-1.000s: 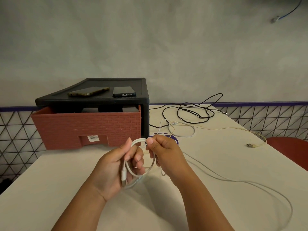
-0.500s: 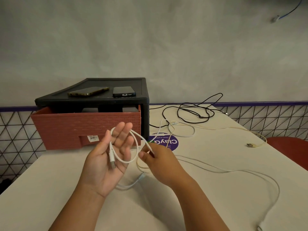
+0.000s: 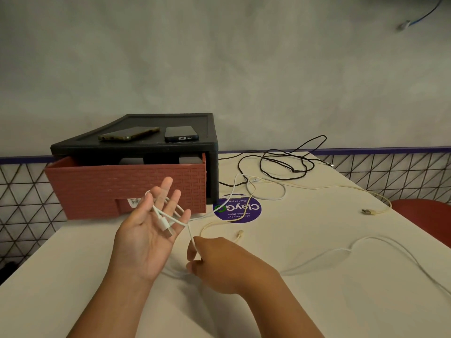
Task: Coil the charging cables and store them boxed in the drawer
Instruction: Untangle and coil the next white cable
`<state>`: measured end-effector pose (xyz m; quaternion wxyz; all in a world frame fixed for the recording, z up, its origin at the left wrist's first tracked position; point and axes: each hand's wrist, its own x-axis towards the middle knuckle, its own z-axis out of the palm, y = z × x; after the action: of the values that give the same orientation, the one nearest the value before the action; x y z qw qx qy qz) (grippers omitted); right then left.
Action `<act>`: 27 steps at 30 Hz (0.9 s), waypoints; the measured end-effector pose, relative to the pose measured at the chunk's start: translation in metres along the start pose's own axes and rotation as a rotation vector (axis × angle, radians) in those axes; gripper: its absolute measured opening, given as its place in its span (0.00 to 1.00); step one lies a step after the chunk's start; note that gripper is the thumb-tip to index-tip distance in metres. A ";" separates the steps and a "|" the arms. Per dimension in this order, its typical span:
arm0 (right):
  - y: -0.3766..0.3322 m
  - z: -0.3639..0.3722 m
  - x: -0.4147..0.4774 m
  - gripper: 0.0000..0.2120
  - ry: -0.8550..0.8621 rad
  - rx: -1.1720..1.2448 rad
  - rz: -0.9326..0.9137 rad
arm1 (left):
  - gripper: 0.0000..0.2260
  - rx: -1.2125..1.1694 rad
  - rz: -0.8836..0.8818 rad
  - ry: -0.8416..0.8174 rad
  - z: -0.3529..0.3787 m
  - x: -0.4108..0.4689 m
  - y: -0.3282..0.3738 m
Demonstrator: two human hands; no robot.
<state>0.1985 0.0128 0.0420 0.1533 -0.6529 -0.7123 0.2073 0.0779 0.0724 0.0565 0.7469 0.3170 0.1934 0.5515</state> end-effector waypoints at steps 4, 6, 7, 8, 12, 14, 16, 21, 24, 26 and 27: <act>-0.005 0.002 -0.003 0.12 -0.028 -0.036 -0.037 | 0.13 0.116 0.068 0.018 -0.002 0.003 -0.001; -0.008 0.001 -0.004 0.12 -0.011 -0.055 -0.075 | 0.11 0.215 0.116 0.015 -0.002 0.004 -0.004; -0.010 0.001 -0.004 0.12 0.005 -0.060 -0.102 | 0.10 0.278 0.140 0.014 -0.002 0.005 -0.006; -0.011 0.001 -0.004 0.11 0.025 -0.061 -0.134 | 0.10 0.365 0.166 0.014 -0.003 0.005 -0.008; -0.012 -0.001 -0.003 0.10 0.151 -0.037 -0.225 | 0.10 0.772 0.283 -0.042 -0.005 0.003 -0.018; -0.010 -0.002 -0.001 0.10 0.216 -0.013 -0.241 | 0.09 0.925 0.332 -0.085 -0.006 0.003 -0.022; -0.006 -0.004 -0.001 0.09 0.269 0.019 -0.262 | 0.09 1.001 0.348 -0.128 -0.007 0.003 -0.024; -0.002 -0.010 -0.003 0.06 0.424 0.020 -0.277 | 0.10 1.100 0.390 -0.153 -0.011 0.007 -0.028; 0.000 -0.011 -0.003 0.07 0.487 0.035 -0.259 | 0.13 1.049 0.322 -0.194 -0.009 0.006 -0.028; 0.001 -0.011 -0.004 0.10 0.549 0.037 -0.269 | 0.13 1.026 0.262 -0.162 -0.006 0.003 -0.026; 0.001 -0.011 -0.004 0.10 0.598 0.048 -0.280 | 0.13 0.998 0.240 -0.141 -0.004 0.001 -0.024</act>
<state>0.2049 0.0095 0.0517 0.3980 -0.5766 -0.7135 -0.0002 0.0928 0.0702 0.0370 0.4477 0.6910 0.3443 0.4512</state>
